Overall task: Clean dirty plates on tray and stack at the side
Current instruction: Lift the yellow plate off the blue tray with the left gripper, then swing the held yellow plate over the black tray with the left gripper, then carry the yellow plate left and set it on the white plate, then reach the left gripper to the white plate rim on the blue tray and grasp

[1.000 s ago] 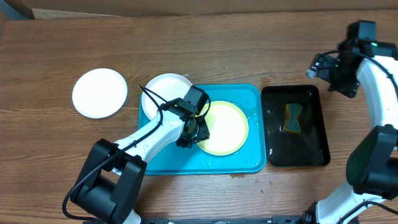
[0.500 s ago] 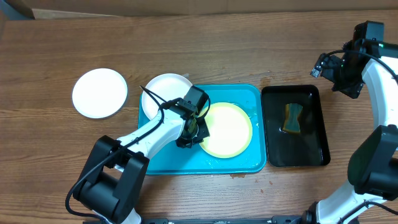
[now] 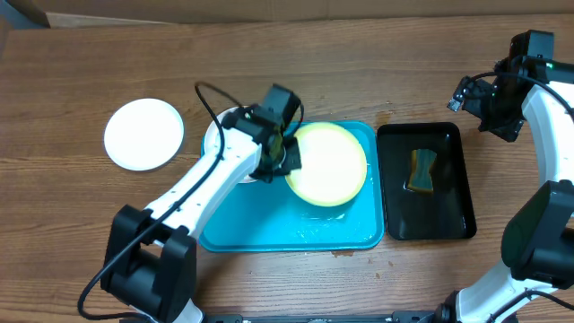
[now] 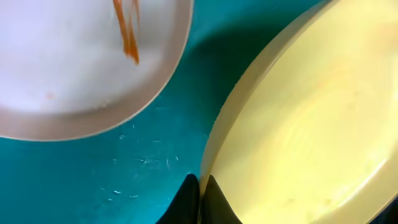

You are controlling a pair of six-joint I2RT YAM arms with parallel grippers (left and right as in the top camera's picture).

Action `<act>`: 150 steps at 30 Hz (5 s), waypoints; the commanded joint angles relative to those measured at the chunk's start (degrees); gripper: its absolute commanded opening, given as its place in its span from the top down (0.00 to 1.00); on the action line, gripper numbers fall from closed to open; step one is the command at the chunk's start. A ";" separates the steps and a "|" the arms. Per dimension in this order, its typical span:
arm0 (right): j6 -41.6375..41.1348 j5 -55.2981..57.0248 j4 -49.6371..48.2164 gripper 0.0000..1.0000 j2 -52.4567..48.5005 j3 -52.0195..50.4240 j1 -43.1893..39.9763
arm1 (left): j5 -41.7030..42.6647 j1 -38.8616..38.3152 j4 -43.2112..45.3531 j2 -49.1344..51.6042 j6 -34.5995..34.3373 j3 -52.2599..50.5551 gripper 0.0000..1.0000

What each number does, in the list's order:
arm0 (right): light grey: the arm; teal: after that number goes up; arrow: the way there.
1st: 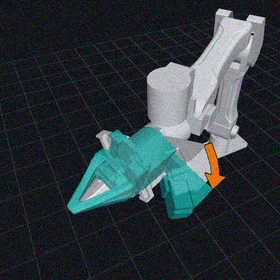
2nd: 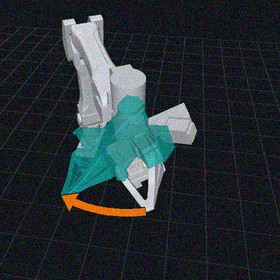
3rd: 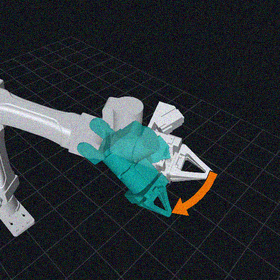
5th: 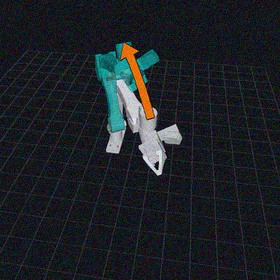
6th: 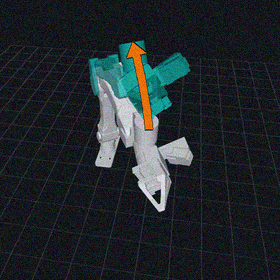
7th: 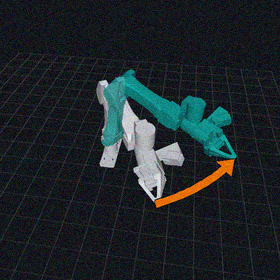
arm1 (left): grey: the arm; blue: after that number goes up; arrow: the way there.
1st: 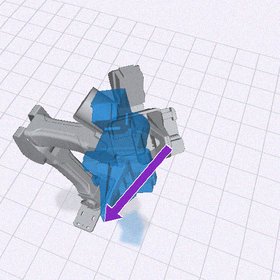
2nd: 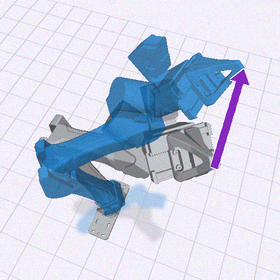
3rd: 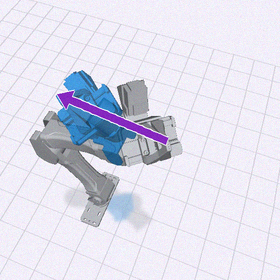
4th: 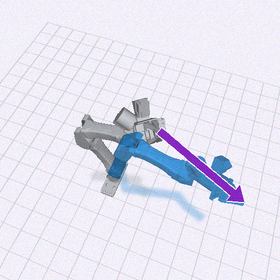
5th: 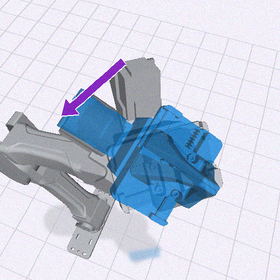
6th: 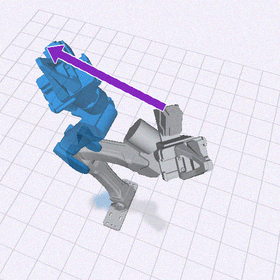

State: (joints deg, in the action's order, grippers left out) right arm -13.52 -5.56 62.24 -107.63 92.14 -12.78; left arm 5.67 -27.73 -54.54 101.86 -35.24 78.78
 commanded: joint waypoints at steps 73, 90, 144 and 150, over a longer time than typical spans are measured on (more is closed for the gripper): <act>-3.02 -2.47 -6.91 0.00 0.79 0.13 -14.51 | -63.93 -40.26 33.18 8.48 36.35 15.89 0.96; -3.02 -2.47 -6.91 0.00 0.79 0.13 -14.51 | 11.39 3.93 9.07 2.80 3.80 19.32 0.96; -3.02 -2.47 -6.91 0.00 0.79 0.13 -14.51 | 21.86 53.11 7.72 3.54 23.96 -0.61 0.44; -3.02 -2.47 -6.91 0.00 0.79 0.13 -14.51 | 13.25 43.95 4.02 3.56 24.17 -0.63 0.55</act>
State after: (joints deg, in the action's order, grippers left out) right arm -16.47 -8.14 55.51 -107.63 92.14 -27.11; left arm 22.24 19.59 -49.80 106.28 -13.04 78.65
